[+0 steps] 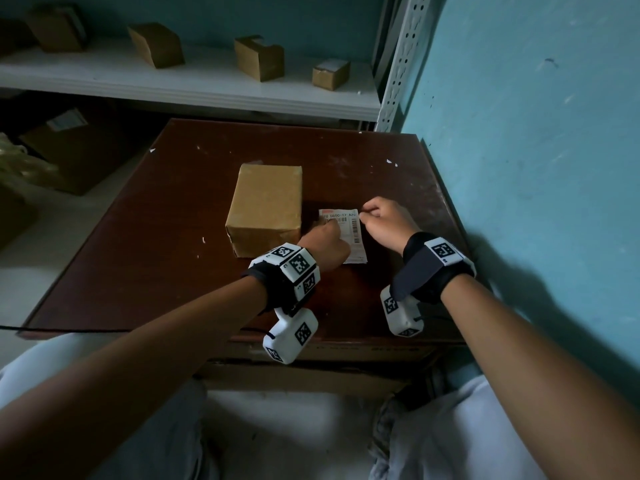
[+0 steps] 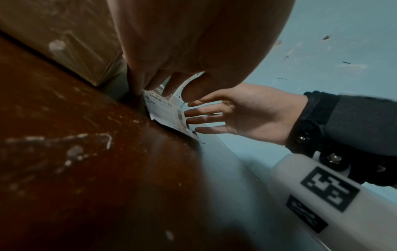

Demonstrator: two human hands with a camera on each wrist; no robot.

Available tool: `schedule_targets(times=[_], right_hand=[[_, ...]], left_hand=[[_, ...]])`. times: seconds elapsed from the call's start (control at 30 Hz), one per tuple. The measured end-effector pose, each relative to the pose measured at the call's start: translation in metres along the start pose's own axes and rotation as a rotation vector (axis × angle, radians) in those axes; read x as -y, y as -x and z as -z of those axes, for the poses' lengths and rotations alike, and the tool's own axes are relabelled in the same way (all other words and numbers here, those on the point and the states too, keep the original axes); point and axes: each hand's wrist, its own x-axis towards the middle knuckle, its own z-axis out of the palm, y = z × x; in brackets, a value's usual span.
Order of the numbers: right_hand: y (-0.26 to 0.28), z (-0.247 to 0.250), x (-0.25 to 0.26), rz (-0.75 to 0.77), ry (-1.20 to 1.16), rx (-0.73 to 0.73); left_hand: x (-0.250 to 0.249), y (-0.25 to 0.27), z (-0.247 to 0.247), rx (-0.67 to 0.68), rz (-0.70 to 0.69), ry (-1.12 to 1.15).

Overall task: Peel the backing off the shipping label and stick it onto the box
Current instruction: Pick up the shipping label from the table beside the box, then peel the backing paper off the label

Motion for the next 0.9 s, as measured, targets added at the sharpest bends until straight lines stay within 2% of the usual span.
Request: schedule_targets(times=[0.37, 0.73, 0.9], right_hand=[[-0.002, -0.002, 0.001, 0.000, -0.032, 0.034], [-0.002, 0.000, 0.000, -0.028, -0.291, 0.037], [0.000, 0.004, 0.002, -0.004, -0.300, 0.016]], left_hand=[[-0.002, 0.000, 0.001, 0.036, -0.008, -0.002], [-0.006, -0.001, -0.001, 0.047, -0.032, -0.010], [-0.011, -0.002, -0.001, 0.036, -0.042, 0.019]])
